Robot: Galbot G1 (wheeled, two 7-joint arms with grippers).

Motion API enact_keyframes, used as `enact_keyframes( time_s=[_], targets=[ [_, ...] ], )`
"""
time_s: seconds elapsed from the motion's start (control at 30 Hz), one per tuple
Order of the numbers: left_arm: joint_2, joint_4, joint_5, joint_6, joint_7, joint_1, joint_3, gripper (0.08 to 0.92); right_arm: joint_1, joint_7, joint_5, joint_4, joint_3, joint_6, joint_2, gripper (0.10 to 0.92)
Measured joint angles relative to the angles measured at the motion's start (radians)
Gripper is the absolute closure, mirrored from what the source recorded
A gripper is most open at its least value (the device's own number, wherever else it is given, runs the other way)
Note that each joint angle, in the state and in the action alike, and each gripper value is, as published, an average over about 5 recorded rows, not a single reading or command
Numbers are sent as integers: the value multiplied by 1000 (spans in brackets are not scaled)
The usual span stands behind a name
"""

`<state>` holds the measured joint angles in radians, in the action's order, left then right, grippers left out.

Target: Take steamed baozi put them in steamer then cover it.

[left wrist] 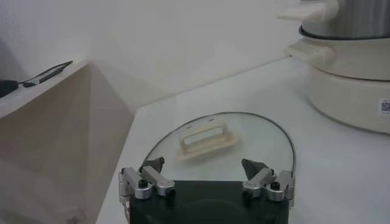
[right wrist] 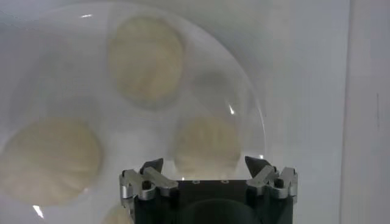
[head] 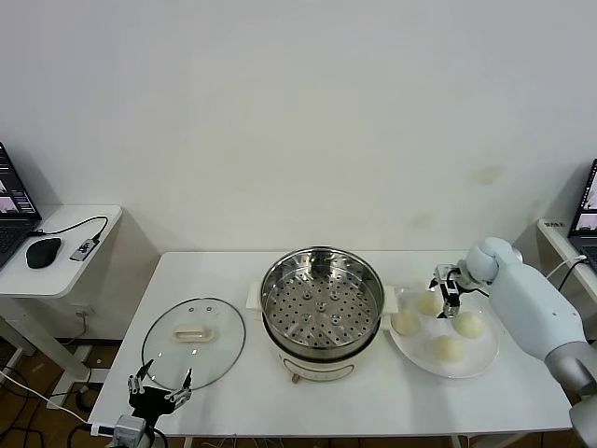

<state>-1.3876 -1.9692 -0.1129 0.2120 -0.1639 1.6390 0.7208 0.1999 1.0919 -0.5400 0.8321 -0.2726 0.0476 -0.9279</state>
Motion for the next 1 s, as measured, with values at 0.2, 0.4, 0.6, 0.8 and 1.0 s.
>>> enact_keyframes(
  time_s=[0.2, 0.4, 0.6, 0.8, 1.0],
  targets=[
    [-1, 1, -2, 0, 0, 0, -3, 177, -2, -1, 6, 0, -3, 0, 2, 318],
    [-2, 1, -3, 0, 1, 2, -4, 177, -5, 3, 13, 2, -4, 0, 9, 382],
    [-4, -3, -3, -1, 2, 3, -4, 177, -11, 11, 26, 14, -7, -3, 20, 419],
    [-6, -5, -4, -1, 4, 5, -7, 177, -22, 22, 49, 36, -19, -11, 38, 431],
    [-6, -8, -10, -2, 3, 4, -13, 177, -66, 42, 110, 87, -61, -30, 77, 431]
  ],
)
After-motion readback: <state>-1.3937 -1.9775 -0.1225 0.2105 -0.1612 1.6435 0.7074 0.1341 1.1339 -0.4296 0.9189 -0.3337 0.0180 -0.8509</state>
